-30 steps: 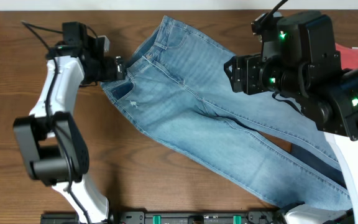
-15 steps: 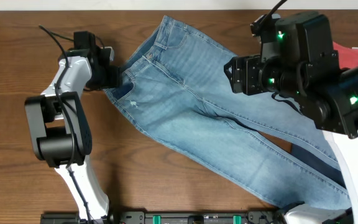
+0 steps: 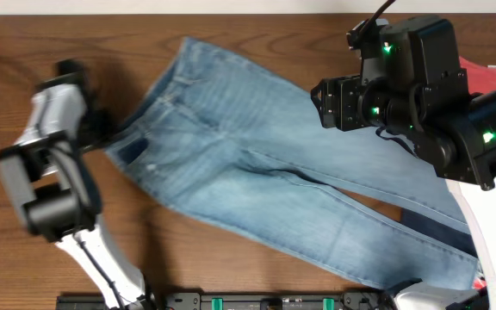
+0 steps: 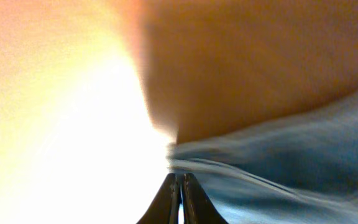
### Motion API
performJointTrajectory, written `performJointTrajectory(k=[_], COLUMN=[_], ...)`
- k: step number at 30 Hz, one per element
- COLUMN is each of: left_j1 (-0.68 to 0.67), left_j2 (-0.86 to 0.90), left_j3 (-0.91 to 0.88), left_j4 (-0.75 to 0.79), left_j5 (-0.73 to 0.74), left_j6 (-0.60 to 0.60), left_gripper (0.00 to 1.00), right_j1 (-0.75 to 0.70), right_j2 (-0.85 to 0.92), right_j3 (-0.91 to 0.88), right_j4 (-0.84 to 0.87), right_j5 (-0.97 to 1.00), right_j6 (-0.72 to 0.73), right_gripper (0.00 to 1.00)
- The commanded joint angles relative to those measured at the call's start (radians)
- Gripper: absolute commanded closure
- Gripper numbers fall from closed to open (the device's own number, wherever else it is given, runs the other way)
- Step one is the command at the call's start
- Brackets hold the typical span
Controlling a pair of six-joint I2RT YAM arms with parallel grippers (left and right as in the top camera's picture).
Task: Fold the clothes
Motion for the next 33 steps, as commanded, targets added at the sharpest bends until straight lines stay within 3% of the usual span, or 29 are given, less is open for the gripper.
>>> performJointTrajectory(k=[1, 6, 9, 14, 18, 22, 25, 33], left_j1=[0.212, 0.456, 0.524, 0.496, 0.38, 0.185, 0.061, -0.167], left_j2=[-0.042, -0.079, -0.099, -0.152, -0.199, -0.215, -0.208, -0.151], left_j3=[-0.011, -0.011, -0.011, -0.011, -0.011, -0.011, -0.011, -0.011], left_j4=[-0.051, -0.052, -0.028, -0.007, 0.012, 0.034, 0.074, 0.174], left_j5=[-0.087, 0.244, 0.452, 0.505, 0.578, 0.573, 0.562, 0.243], left_j6=[-0.184, -0.13, -0.016, 0.064, 0.201, 0.345, 0.404, 0.423], left_gripper=[0.94, 0.94, 0.94, 0.92, 0.83, 0.52, 0.38, 0.28], right_j1=[-0.006, -0.006, -0.006, -0.006, -0.006, -0.006, -0.006, -0.006], right_j2=[0.006, 0.006, 0.006, 0.006, 0.006, 0.006, 0.006, 0.006], right_j3=[-0.001, -0.001, -0.001, -0.001, -0.001, -0.001, -0.001, -0.001], right_j4=[-0.003, -0.003, -0.003, -0.003, -0.003, -0.005, -0.011, -0.019], right_j5=[0.016, 0.027, 0.051, 0.061, 0.061, 0.06, 0.06, 0.061], right_j6=[0.013, 0.013, 0.013, 0.014, 0.014, 0.024, 0.033, 0.033], right_gripper=[0.23, 0.22, 0.21, 0.21, 0.21, 0.21, 0.21, 0.22])
